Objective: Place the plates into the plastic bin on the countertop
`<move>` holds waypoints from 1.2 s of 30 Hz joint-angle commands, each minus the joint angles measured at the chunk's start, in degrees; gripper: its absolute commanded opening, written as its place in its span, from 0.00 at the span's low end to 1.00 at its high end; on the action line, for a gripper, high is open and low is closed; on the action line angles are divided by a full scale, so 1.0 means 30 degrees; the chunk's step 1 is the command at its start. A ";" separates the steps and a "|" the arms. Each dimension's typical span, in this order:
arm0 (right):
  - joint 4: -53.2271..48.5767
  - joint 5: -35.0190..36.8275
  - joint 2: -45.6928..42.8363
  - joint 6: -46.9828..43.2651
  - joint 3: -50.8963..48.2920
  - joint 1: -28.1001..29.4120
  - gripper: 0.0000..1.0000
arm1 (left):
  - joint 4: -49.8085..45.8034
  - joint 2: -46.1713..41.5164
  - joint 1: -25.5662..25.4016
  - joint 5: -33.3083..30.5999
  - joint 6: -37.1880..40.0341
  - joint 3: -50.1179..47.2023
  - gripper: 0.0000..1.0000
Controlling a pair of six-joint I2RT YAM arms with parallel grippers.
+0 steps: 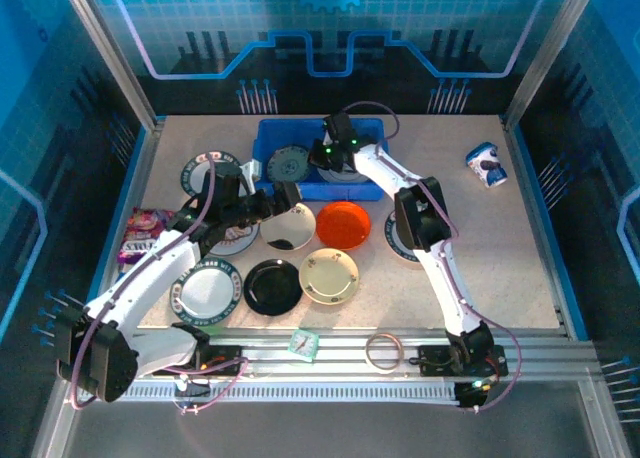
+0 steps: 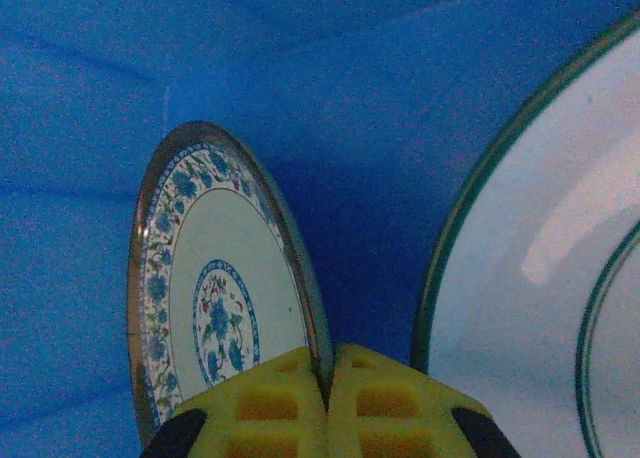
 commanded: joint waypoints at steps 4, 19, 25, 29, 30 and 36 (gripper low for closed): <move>-0.1394 0.0218 0.1241 -0.0220 0.2622 0.0516 0.23 | -0.0667 0.0081 0.0225 -0.0196 0.0522 -0.0329 0.99; -0.2620 0.1162 0.0056 -0.1273 0.2831 0.0608 0.43 | -0.0513 -0.0034 0.0144 -0.0120 0.0258 -0.0292 0.99; -0.2721 0.1296 -0.0618 -0.1514 0.2256 0.0565 0.44 | -0.0287 -0.0004 0.0078 -0.0196 0.0148 -0.0358 0.99; -0.2414 0.1366 -0.1433 -0.1733 0.1186 0.0579 0.44 | -0.0075 0.0151 0.0021 -0.0263 0.0082 -0.0264 0.99; -0.2443 0.1453 -0.1653 -0.1856 0.1026 0.0578 0.44 | -0.0046 0.0222 0.0021 -0.0270 0.0082 -0.0211 0.99; -0.2195 0.1482 -0.2778 -0.2237 -0.0008 0.0458 0.43 | 0.0303 0.0791 -0.0154 -0.0238 0.0072 0.0051 0.99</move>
